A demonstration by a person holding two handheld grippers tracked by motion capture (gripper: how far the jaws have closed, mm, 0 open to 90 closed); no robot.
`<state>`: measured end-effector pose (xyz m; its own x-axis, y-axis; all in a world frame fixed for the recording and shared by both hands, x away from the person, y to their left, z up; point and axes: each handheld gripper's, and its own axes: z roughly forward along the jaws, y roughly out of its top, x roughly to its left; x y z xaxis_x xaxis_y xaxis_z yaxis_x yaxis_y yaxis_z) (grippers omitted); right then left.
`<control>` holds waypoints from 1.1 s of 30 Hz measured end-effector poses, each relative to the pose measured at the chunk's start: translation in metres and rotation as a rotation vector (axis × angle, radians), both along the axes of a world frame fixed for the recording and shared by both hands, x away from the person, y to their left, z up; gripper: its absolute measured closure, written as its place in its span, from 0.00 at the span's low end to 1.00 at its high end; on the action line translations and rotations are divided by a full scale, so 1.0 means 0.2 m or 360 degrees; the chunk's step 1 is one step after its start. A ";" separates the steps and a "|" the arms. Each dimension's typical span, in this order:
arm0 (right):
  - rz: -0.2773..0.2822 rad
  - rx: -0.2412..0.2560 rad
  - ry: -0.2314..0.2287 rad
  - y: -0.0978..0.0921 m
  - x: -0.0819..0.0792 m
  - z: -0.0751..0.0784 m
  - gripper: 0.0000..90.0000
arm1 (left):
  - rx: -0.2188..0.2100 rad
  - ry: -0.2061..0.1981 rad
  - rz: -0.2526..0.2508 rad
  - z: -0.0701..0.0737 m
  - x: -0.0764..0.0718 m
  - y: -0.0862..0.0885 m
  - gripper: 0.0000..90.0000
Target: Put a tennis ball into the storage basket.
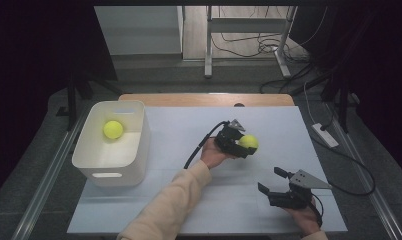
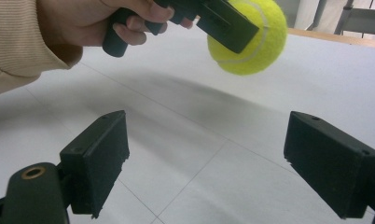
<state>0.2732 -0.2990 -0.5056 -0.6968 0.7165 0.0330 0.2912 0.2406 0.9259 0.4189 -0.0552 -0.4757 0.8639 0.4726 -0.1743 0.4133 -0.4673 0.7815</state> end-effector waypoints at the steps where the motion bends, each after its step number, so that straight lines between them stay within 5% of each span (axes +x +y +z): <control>1: 0.0001 0.0001 0.0002 0.00 0.00 0.00 0.15 | -0.0007 0.0004 0.0012 0.00 0.00 0.01 0.31; 11: 0.0005 -0.0004 -0.0003 0.01 0.00 0.00 0.15 | 0.0012 -0.0044 0.0069 0.04 -0.02 0.11 0.31; 33: 0.0010 -0.0007 -0.0004 0.03 0.01 0.00 0.15 | -0.0078 -0.0109 0.0182 0.12 -0.12 0.39 0.31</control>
<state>0.2742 -0.2930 -0.5056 -0.7015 0.7121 0.0281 0.2871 0.2462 0.9257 0.3945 0.0237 -0.4510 0.8157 0.5608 -0.1421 0.4066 -0.3809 0.8304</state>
